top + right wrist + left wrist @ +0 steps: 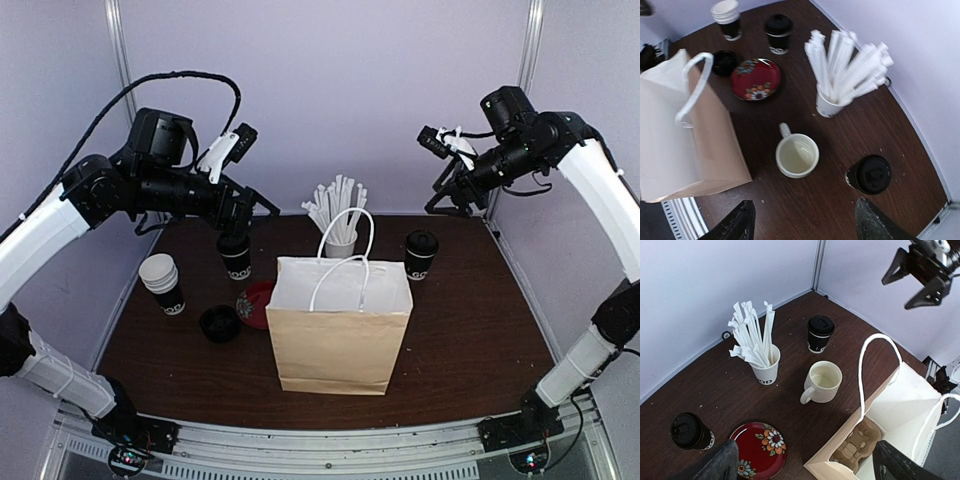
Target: Pack the takeout coffee
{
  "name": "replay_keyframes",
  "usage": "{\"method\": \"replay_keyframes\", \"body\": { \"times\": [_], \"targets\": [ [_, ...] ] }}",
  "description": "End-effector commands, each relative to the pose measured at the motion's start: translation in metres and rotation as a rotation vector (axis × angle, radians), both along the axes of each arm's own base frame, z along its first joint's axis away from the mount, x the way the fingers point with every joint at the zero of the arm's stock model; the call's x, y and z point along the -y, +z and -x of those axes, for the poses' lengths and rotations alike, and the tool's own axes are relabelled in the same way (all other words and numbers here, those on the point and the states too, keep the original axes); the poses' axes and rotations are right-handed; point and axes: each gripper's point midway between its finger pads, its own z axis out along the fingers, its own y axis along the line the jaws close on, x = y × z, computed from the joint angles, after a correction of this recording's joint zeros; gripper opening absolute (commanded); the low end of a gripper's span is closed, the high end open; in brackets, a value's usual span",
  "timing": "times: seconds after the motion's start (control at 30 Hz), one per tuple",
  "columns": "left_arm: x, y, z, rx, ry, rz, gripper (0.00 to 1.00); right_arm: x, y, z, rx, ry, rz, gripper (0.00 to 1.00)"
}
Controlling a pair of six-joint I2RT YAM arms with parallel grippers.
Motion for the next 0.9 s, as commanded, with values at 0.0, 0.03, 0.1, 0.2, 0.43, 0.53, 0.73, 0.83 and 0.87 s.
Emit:
{"method": "replay_keyframes", "body": {
  "times": [0.0, 0.03, 0.1, 0.2, 0.43, 0.53, 0.73, 0.83, 0.87],
  "targets": [
    [-0.002, -0.003, -0.008, 0.031, 0.021, -0.002, 0.98, 0.040, -0.043, -0.076, -0.055, -0.262, 0.110, 0.72],
    [-0.001, -0.005, -0.006, 0.024, 0.014, -0.003, 0.97, 0.047, -0.054, -0.089, -0.072, -0.303, 0.145, 0.74],
    [-0.001, -0.010, -0.003, 0.011, 0.004, -0.006, 0.98, 0.056, -0.078, -0.110, -0.110, -0.362, 0.209, 0.76],
    [-0.002, -0.018, 0.000, -0.002, -0.003, -0.018, 0.96, 0.061, -0.108, -0.130, -0.174, -0.407, 0.288, 0.81],
    [-0.002, -0.032, 0.008, -0.059, -0.029, -0.045, 0.92, 0.064, -0.152, -0.162, -0.282, -0.484, 0.373, 0.85],
    [-0.001, -0.038, 0.010, -0.079, -0.038, -0.053, 0.91, 0.069, -0.162, -0.174, -0.264, -0.517, 0.407, 0.88],
    [0.000, -0.046, 0.010, -0.100, -0.043, -0.064, 0.91, 0.073, -0.185, -0.182, -0.291, -0.523, 0.451, 0.91],
    [0.002, -0.048, 0.010, -0.106, -0.046, -0.066, 0.91, 0.072, -0.193, -0.183, -0.309, -0.519, 0.451, 0.91],
    [0.002, -0.049, 0.009, -0.111, -0.046, -0.067, 0.91, 0.071, -0.194, -0.184, -0.311, -0.519, 0.451, 0.91]
  ]
}}
